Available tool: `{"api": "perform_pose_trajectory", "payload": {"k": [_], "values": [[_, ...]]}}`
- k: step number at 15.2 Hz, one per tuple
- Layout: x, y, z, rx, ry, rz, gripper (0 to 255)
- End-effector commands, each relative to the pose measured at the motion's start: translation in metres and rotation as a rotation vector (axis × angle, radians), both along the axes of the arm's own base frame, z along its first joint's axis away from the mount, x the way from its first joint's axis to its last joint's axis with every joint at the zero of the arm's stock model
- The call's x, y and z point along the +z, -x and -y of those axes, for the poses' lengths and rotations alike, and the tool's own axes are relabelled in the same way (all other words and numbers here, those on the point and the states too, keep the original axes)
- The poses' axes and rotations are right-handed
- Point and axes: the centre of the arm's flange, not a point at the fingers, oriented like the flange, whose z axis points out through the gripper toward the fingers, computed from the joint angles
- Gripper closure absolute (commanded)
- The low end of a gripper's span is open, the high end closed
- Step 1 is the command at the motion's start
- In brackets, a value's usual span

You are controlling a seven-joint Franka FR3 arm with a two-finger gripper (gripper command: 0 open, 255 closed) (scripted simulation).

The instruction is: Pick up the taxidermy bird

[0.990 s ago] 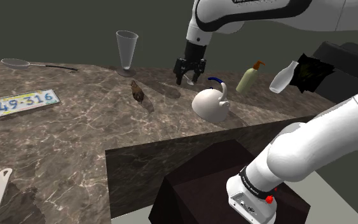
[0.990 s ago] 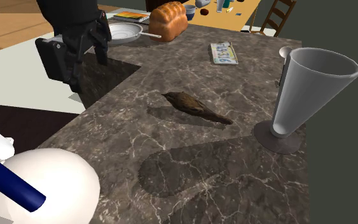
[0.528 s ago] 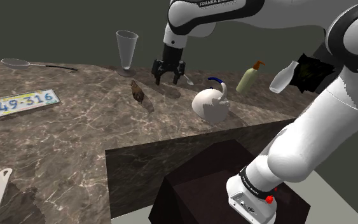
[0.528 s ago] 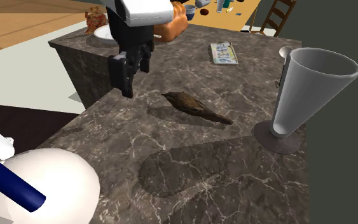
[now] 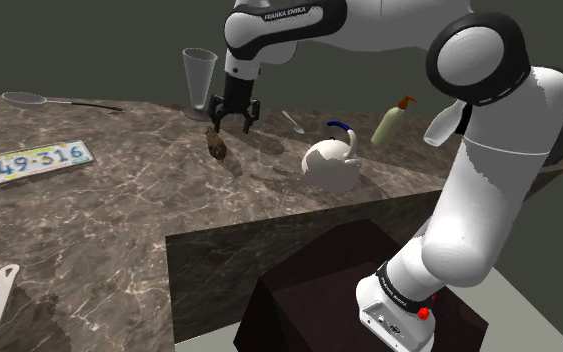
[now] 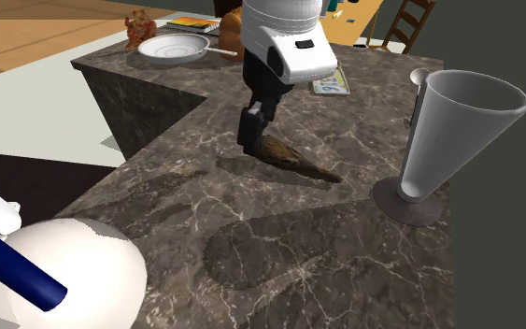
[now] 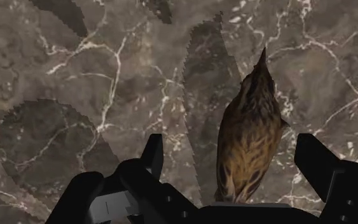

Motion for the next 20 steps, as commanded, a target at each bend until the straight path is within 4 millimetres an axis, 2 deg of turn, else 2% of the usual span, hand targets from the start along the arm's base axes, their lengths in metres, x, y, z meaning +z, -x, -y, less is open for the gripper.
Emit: {"api": "perform_pose_trajectory", "payload": {"k": [1,3,4,11,13,14,20], "values": [[-0.012,-0.022,-0.012,-0.019,-0.008,-0.007,0],[-0.024,-0.043,-0.02,-0.037,-0.015,-0.013,0],[-0.026,-0.047,-0.022,-0.04,-0.016,-0.014,0],[-0.066,-0.047,-0.022,-0.04,-0.016,-0.014,0],[-0.066,-0.047,-0.022,-0.04,-0.016,-0.014,0],[-0.066,-0.047,-0.022,-0.04,-0.016,-0.014,255],[-0.066,-0.047,-0.022,-0.04,-0.016,-0.014,255]]}}
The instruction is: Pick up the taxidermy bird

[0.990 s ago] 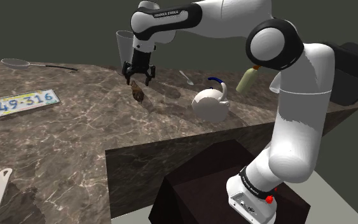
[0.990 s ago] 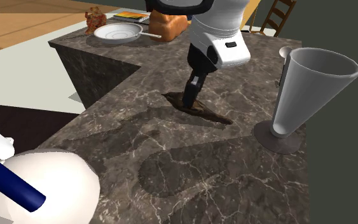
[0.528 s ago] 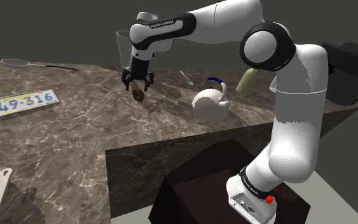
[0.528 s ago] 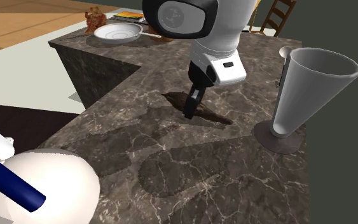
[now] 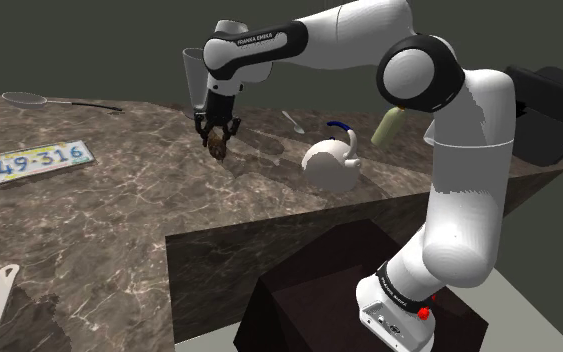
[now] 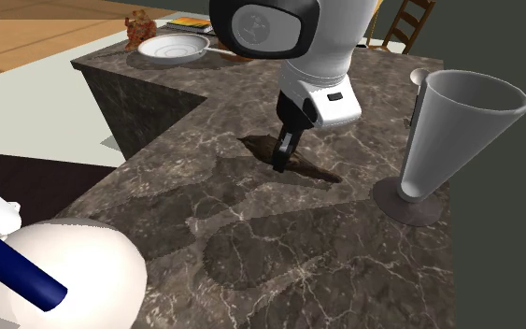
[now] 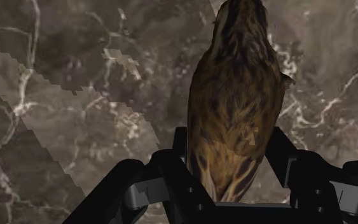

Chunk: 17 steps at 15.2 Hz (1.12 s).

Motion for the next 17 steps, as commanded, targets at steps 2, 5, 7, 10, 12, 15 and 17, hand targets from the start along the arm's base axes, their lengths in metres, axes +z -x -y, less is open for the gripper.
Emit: {"api": "perform_pose_trajectory", "payload": {"k": [2,5,7,10,12,15,17], "values": [[0.0,0.0,0.0,0.0,0.0,0.0,255],[0.01,0.0,0.0,0.0,0.0,0.0,255],[0.021,0.0,0.0,0.0,0.0,0.0,255],[0.037,0.0,0.0,0.0,0.0,0.0,255],[0.047,0.0,0.0,0.0,0.0,0.0,255],[0.063,0.0,0.0,0.0,0.0,0.0,255],[0.074,0.0,0.0,0.0,0.0,0.0,255]]}}
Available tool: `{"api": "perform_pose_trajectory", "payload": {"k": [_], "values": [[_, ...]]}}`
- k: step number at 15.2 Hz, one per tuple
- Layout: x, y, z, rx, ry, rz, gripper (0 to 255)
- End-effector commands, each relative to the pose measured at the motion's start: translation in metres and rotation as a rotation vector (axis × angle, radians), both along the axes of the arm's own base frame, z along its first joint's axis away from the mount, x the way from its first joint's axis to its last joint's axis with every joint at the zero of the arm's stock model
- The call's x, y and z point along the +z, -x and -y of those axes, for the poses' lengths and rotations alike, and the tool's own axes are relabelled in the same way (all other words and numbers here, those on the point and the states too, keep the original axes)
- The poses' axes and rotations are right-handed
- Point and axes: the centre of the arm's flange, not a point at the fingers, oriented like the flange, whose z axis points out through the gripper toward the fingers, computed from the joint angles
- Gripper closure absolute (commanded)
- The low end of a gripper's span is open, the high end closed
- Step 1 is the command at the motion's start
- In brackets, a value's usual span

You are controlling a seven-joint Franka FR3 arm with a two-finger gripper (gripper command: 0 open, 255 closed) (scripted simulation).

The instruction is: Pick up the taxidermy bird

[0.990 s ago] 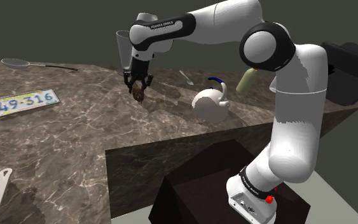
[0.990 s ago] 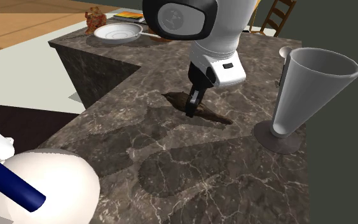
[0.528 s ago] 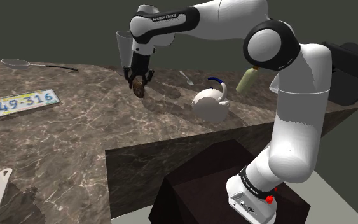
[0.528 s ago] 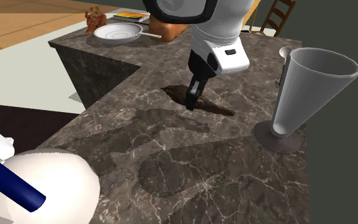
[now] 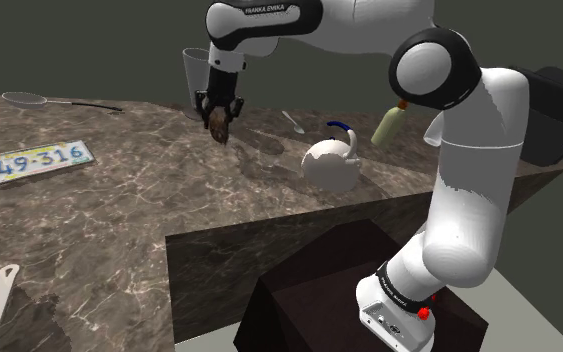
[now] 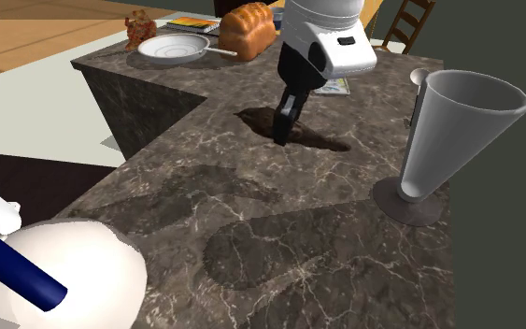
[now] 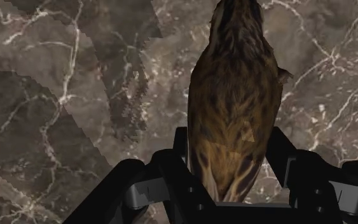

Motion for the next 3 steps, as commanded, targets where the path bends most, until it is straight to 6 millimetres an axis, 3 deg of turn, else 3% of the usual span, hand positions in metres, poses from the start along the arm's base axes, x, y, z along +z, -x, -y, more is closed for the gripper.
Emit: {"api": "perform_pose_trajectory", "payload": {"k": [1,3], "values": [[0.0121,-0.0007,0.0,0.0,0.0,0.0,255],[0.0129,-0.0007,0.0001,0.0,0.0,0.0,255]]}}
